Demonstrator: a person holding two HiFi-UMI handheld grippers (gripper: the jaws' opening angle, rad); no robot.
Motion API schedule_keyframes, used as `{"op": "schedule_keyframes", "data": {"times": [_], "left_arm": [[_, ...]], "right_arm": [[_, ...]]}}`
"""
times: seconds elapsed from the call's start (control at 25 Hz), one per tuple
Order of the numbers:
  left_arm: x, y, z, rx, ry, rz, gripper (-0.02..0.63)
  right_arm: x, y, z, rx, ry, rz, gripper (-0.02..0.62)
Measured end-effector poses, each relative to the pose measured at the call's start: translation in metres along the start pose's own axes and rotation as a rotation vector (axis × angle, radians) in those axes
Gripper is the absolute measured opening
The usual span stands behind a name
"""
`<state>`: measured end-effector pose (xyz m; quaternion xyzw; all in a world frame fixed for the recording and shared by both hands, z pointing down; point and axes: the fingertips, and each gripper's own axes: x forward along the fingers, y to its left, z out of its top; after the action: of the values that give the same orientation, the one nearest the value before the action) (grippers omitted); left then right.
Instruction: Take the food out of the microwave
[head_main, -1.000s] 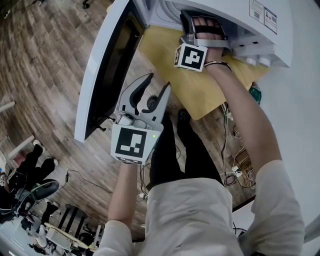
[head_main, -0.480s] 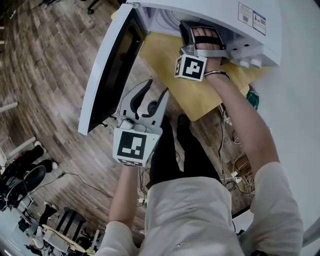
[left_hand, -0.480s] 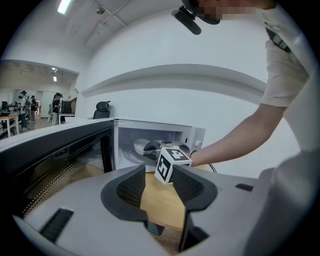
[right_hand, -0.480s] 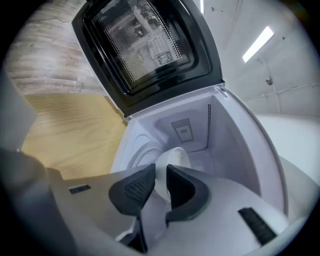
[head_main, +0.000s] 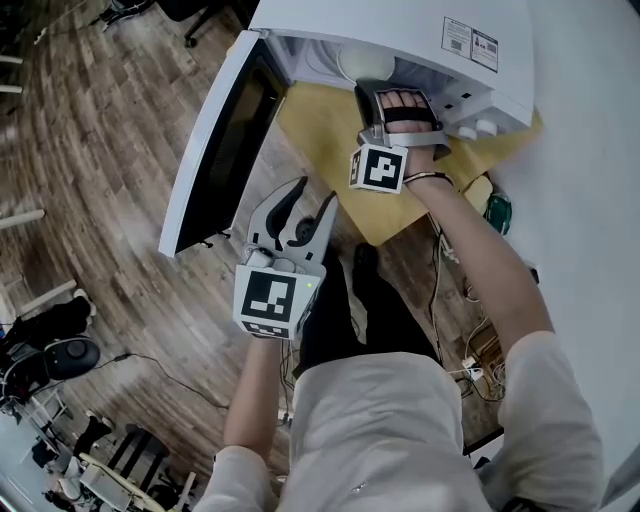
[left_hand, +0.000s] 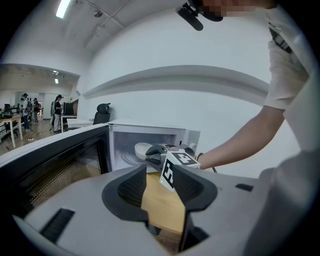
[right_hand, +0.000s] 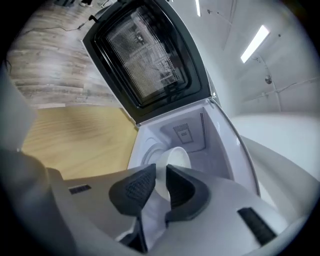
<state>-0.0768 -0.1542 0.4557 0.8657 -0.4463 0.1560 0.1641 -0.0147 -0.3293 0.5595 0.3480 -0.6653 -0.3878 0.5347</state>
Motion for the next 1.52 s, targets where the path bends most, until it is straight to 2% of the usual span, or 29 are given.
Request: {"op": "schedule_keyframes", "data": {"times": [0.48, 0.8, 1.12, 1.52], "left_arm": [[-0.027, -0.046, 0.007, -0.016, -0.035, 0.037, 0.160], [-0.054, -0.077, 0.020, -0.012, -0.070, 0.047, 0.160], [-0.068, -0.099, 0.032, -0.002, -0.100, 0.054, 0.160], [-0.075, -0.119, 0.049, 0.015, -0.127, 0.059, 0.160]], "right_arm": [[-0.078, 0.024, -0.003, -0.031, -0.071, 0.074, 0.061], [-0.134, 0.013, 0.000, -0.032, -0.109, 0.108, 0.057], [-0.176, -0.008, -0.005, -0.051, -0.139, 0.103, 0.054], [-0.229, -0.040, -0.012, -0.014, -0.169, 0.128, 0.054]]}}
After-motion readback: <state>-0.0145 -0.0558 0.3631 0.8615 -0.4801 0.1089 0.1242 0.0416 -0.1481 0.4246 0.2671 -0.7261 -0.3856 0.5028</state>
